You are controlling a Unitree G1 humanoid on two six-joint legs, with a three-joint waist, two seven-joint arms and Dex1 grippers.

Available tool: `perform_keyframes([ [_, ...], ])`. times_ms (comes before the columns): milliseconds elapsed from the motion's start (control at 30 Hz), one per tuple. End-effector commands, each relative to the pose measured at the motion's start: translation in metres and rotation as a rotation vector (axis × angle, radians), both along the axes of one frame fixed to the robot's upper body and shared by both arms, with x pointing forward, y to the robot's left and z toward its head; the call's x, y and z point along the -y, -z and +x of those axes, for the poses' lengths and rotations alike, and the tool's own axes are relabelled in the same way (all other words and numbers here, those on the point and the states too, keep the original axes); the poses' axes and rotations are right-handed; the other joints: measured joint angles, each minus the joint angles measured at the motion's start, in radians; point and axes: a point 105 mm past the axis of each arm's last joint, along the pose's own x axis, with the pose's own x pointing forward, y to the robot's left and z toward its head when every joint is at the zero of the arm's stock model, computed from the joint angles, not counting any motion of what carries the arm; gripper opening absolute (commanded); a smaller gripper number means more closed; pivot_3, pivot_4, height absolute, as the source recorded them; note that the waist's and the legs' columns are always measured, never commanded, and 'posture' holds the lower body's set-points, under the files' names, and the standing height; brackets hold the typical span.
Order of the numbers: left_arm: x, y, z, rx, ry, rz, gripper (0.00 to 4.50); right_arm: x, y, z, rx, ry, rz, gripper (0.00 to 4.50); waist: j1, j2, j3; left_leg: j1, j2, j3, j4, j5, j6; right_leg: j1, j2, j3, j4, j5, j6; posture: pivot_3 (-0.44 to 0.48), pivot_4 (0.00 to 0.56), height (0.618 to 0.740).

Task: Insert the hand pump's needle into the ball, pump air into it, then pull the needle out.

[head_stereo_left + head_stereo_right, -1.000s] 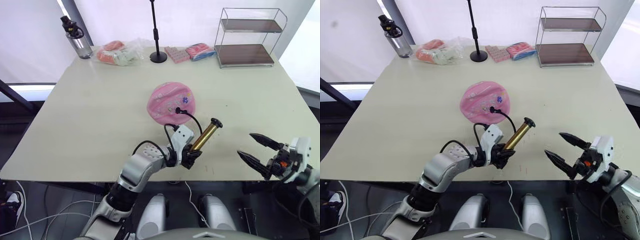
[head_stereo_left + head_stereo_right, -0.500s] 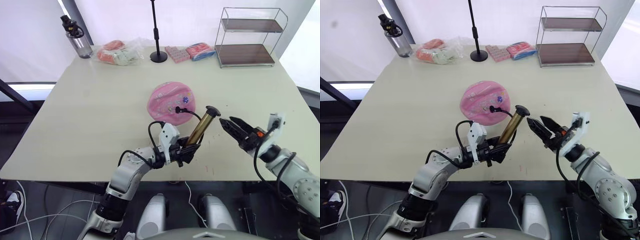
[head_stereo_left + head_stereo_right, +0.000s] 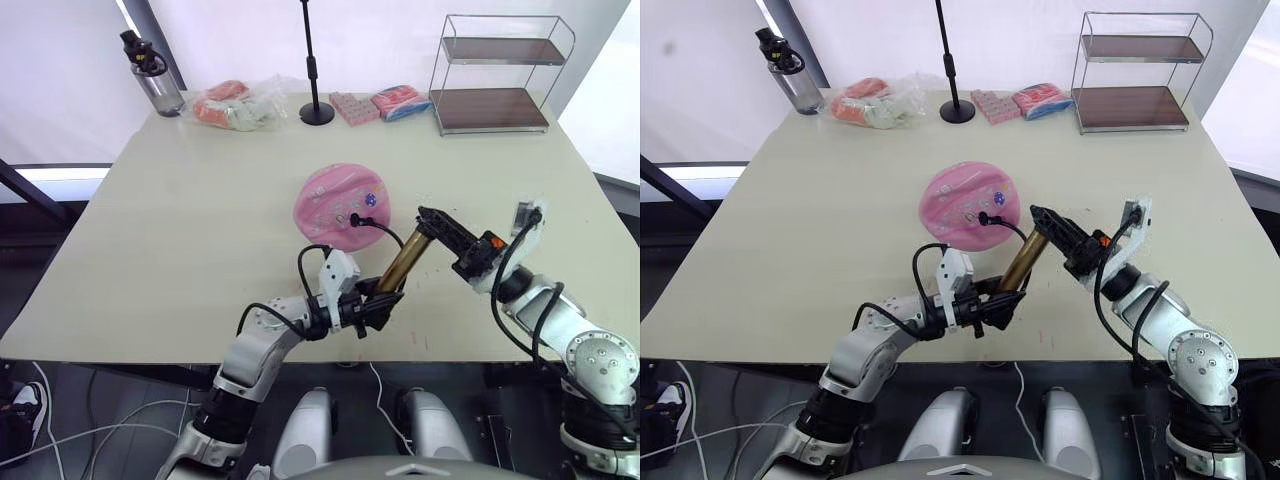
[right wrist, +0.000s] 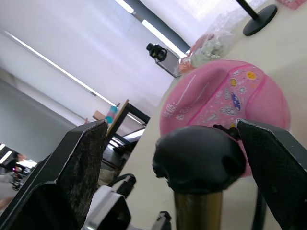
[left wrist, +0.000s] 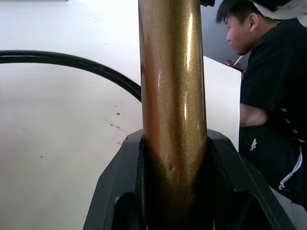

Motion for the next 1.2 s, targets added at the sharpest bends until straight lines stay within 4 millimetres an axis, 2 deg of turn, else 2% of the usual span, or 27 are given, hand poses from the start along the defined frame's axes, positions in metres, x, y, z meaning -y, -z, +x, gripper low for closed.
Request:
perform_keyframes([
  [33, 0.003, -0.006, -0.002, 0.036, 0.024, -0.012, 1.07, -0.005, -0.008, 0.000, -0.002, -0.029, 0.017, 4.50, -0.001, 0.000, 0.000, 0.000, 0.000, 0.000, 0.000, 0.000, 0.000, 0.000, 0.000, 0.000, 0.000, 0.000, 0.000, 0.000, 0.150, 0.731],
  [667, 0.003, 0.001, -0.007, 0.007, 0.048, 0.011, 1.07, -0.011, -0.012, 0.003, 0.035, -0.031, -0.027, 4.50, -0.021, 0.000, 0.000, -0.001, 0.000, 0.000, 0.000, 0.000, 0.000, -0.001, 0.000, 0.000, 0.000, 0.000, 0.000, 0.000, 0.150, 0.731],
  [1200, 0.002, 0.005, -0.008, -0.007, 0.040, 0.019, 1.07, -0.013, -0.005, 0.002, 0.048, -0.035, -0.079, 4.50, -0.021, 0.000, 0.000, -0.001, 0.000, 0.000, -0.001, 0.000, 0.000, -0.002, 0.000, 0.000, 0.000, 0.000, 0.000, 0.000, 0.150, 0.731],
])
